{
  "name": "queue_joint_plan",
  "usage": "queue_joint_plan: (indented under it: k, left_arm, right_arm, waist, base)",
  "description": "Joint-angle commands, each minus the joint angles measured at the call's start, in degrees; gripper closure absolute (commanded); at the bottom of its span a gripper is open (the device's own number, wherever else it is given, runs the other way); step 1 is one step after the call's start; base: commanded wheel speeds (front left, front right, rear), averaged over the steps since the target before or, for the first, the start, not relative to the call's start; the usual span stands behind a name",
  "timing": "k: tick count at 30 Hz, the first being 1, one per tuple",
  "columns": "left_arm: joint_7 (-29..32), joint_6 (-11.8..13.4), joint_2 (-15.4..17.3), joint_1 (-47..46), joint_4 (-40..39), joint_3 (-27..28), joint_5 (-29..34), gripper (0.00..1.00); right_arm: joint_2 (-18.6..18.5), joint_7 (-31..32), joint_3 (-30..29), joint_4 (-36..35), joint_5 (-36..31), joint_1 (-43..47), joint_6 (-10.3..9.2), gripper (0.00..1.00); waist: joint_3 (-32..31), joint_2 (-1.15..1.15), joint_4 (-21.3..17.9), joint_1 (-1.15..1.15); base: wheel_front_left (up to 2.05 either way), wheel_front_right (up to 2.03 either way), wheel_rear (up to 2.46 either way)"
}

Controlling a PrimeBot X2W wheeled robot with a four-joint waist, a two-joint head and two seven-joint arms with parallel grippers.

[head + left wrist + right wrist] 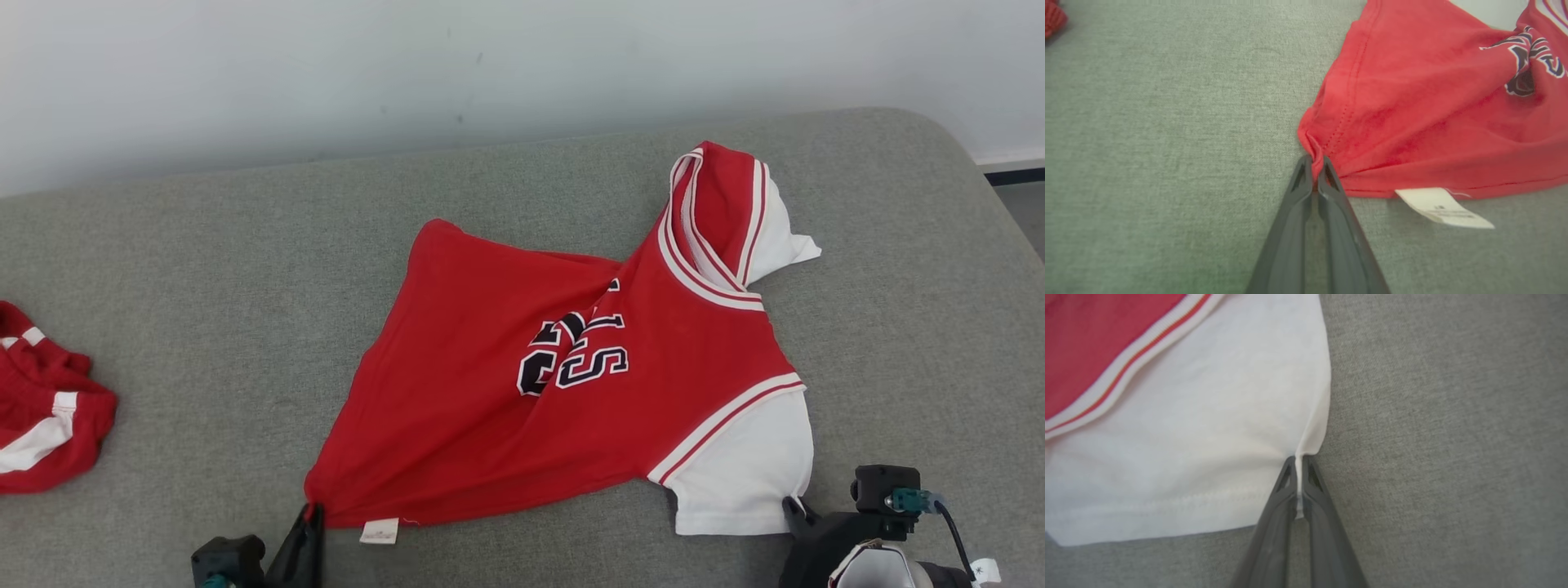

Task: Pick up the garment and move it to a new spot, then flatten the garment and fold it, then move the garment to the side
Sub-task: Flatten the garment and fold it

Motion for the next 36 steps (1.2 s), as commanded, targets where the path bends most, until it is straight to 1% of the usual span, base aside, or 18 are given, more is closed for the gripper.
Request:
queue_joint_plan:
  k: [1, 5, 8, 10, 12, 13, 14, 17, 19, 20, 22, 26, 27, 29, 30, 33, 36]
  left_arm:
    - [0.0, 0.0, 0.2, -0.3, -0.6, 0.5, -0.6, 1.00]
    - [0.0, -0.3, 0.1, 0.6, -3.9, 1.1, -2.5, 1.00]
    - [0.0, -0.4, 0.0, 1.0, -7.2, 1.0, -5.8, 1.00]
    - [0.0, -0.3, 0.0, 1.0, -9.4, 0.1, -6.9, 1.00]
    - [0.0, -0.3, 0.1, 0.7, -11.3, -0.1, -9.3, 1.00]
    - [0.0, -0.3, 0.0, 0.4, -12.4, -0.7, -9.9, 1.00]
    - [0.0, -0.3, 0.0, -0.3, -14.0, -1.9, -12.7, 1.00]
    - [1.3, -0.3, 0.0, -2.3, -16.6, -3.1, -15.9, 1.00]
    - [2.8, -0.3, 0.2, -4.7, -18.1, -3.7, -17.8, 1.00]
    - [2.8, -0.3, 0.2, -4.7, -18.1, -3.7, -17.8, 1.00]
    - [4.8, -0.3, 0.6, -8.4, -19.4, -3.2, -20.5, 1.00]
    - [10.2, -0.3, 2.0, -19.4, -20.2, -2.5, -24.1, 1.00]
    - [11.5, -0.3, 2.8, -22.7, -20.0, -2.0, -24.6, 1.00]
    - [14.0, -0.1, 3.8, -29.8, -19.4, -1.3, -25.6, 1.00]
    - [15.2, 0.5, 4.1, -33.7, -19.1, -0.6, -26.6, 1.00]
    - [17.1, 1.6, 5.9, -44.9, -17.3, 0.7, -26.5, 1.00]
    - [16.0, 3.0, 7.3, -54.7, -15.7, 1.7, -25.5, 1.00]
  right_arm:
    - [1.4, 0.7, 1.3, 1.9, 0.7, 1.9, 0.51, 1.00]
    - [1.0, -3.3, -0.1, -1.8, 3.0, 1.4, 0.51, 1.00]
    - [-0.1, -6.0, -1.3, -5.8, 4.8, 1.2, 0.36, 1.00]
    - [-0.7, -7.1, -1.8, -8.8, 5.6, 1.2, 0.36, 1.00]
    - [-0.9, -7.8, -2.4, -12.2, 6.7, 1.2, 0.36, 1.00]
    - [-1.0, -7.8, -2.7, -14.0, 7.4, 1.3, 0.36, 1.00]
    - [-1.6, -7.4, -3.2, -17.6, 8.5, 1.2, 0.36, 1.00]
    - [-1.8, -5.0, -2.7, -22.8, 10.8, -0.4, 0.36, 1.00]
    - [-2.7, -2.7, -2.1, -25.4, 12.3, -2.8, 0.36, 1.00]
    - [-2.7, -2.7, -2.1, -25.4, 12.3, -2.8, 0.36, 1.00]
    - [-3.5, -0.3, -1.1, -27.2, 13.7, -6.5, 0.36, 1.00]
    - [-5.7, 3.5, 2.0, -26.7, 15.6, -18.0, 0.36, 1.00]
    - [-6.5, 4.0, 3.3, -25.8, 15.5, -21.6, 0.36, 1.00]
    - [-6.6, 4.3, 4.9, -23.1, 16.3, -29.0, 0.36, 1.00]
    - [-6.9, 4.3, 5.7, -21.6, 16.2, -33.0, 0.36, 1.00]
    - [-5.6, 2.2, 5.1, -16.0, 17.2, -44.8, 0.36, 1.00]
    - [-4.4, -2.4, 3.0, -10.1, 16.5, -55.8, 0.36, 1.00]
  waist:
    - [-0.3, 0.00, 0.1, 0.00]
    - [-1.3, 0.00, 0.3, 0.00]
    - [-2.3, 0.00, 0.1, 0.00]
    - [-3.0, 0.00, -0.1, 0.00]
    - [-3.6, 0.00, -0.3, 0.00]
    - [-3.8, 0.00, -0.4, 0.00]
    - [-4.0, 0.00, -0.6, 0.00]
    - [-3.1, 0.00, -1.0, 0.00]
    - [-1.6, 0.00, -1.4, 0.00]
    - [-1.6, 0.00, -1.4, 0.00]
    - [0.9, 0.00, -1.9, 0.00]
    - [7.9, 0.00, -2.9, 0.00]
    - [10.0, 0.00, -3.3, 0.00]
    - [14.0, 0.00, -4.1, 0.00]
    - [16.1, 0.00, -4.5, 0.00]
    - [21.7, 0.00, -5.2, 0.00]
    - [25.9, 0.00, -5.8, 0.00]
  base:
    - [0.00, 0.00, 0.00]
    - [0.00, 0.00, 0.00]
    - [0.00, 0.00, 0.00]
    - [0.00, 0.00, 0.00]
    - [0.00, 0.00, 0.00]
    - [0.00, 0.00, 0.00]
    - [0.00, 0.00, 0.00]
    - [0.00, 0.00, 0.00]
    - [0.00, 0.00, 0.00]
    - [0.00, 0.00, 0.00]
    - [0.00, 0.00, 0.00]
    - [0.00, 0.00, 0.00]
    - [0.00, 0.00, 0.00]
    - [0.00, 0.00, 0.00]
    - [0.00, 0.00, 0.00]
    - [0.00, 0.00, 0.00]
    - [0.00, 0.00, 0.00]
